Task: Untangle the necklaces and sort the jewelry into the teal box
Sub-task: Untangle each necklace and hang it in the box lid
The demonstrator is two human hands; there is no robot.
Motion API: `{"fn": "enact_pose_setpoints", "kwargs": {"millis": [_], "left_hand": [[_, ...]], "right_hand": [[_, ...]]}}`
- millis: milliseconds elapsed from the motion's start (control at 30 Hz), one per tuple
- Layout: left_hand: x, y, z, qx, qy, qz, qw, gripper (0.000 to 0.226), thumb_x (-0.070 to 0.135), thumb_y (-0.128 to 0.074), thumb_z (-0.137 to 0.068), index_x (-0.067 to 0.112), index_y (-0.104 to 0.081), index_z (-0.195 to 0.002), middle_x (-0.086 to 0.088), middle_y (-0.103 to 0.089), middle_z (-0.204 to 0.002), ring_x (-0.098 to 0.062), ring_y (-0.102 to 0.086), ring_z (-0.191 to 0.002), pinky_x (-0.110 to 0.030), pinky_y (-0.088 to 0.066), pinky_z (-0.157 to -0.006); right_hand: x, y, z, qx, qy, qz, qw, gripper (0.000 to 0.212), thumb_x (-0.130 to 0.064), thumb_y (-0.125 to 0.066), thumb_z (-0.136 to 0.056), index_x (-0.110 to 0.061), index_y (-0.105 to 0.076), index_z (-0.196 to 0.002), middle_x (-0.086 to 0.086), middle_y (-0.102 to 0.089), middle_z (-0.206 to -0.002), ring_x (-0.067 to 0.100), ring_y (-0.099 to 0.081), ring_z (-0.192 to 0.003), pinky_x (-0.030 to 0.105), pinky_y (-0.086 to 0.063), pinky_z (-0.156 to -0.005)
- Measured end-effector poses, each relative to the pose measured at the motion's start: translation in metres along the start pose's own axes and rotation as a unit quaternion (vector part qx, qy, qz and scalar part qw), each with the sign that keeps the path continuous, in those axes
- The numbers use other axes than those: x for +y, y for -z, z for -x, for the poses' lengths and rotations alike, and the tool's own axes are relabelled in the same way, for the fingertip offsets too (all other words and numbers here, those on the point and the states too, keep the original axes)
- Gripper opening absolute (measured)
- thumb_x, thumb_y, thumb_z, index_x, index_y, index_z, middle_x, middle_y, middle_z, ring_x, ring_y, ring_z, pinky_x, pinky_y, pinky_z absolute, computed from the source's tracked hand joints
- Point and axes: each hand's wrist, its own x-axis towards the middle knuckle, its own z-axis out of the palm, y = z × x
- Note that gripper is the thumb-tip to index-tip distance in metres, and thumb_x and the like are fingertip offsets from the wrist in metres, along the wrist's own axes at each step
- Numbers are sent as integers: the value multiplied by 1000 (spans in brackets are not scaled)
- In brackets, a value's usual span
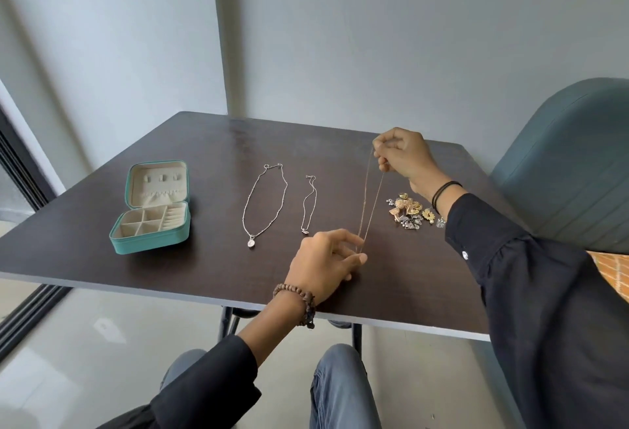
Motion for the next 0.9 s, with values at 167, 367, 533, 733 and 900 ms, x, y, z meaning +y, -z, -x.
{"fn": "enact_pose_setpoints", "kwargs": {"millis": [167,367,533,733,900], "left_hand": [[5,-3,-5,1,-5,-144,990,13,42,-67,-89,32,-74,-94,17,-73,-83,0,-63,-78,-25,-53,-79],[4,-10,-14,17,-99,-276,956,25,49,-55,-94,33,-72,-103,12,-66,-101,-10,-59,-99,-25,-38,-69],[-8,-17,-21,49,-227,-361,903,30,45,-49,-98,27,-74,-94,6,-56,-94,-13,-57,-95,-27,-28,-54],[-14,-20,-21,74,-279,-449,845,33,37,-50,-98,22,-65,-74,4,-55,-86,-13,-57,-72,-24,-6,-43],[-14,-20,-21,68,-303,-467,828,30,32,-48,-100,18,-65,-80,2,-54,-85,-15,-55,-69,-28,-20,-40]], "right_hand": [[12,-16,-13,-5,28,113,993,8,-13,-68,-94,-8,-74,-95,4,-74,-80,8,-65,-60,21,-58,-59],[28,-30,-26,-23,33,219,975,10,-17,-70,-91,-12,-79,-93,5,-74,-76,11,-67,-65,9,-44,-58],[41,-32,-33,-45,46,273,960,11,-13,-70,-89,-9,-80,-89,7,-76,-80,20,-71,-72,8,-45,-69],[55,-33,-43,-61,67,296,951,9,-10,-74,-85,-9,-82,-89,5,-75,-81,13,-63,-77,21,-46,-85],[65,-34,-51,-65,54,295,952,4,-18,-80,-80,-21,-83,-82,-9,-70,-71,16,-69,-93,31,-56,-89]]}}
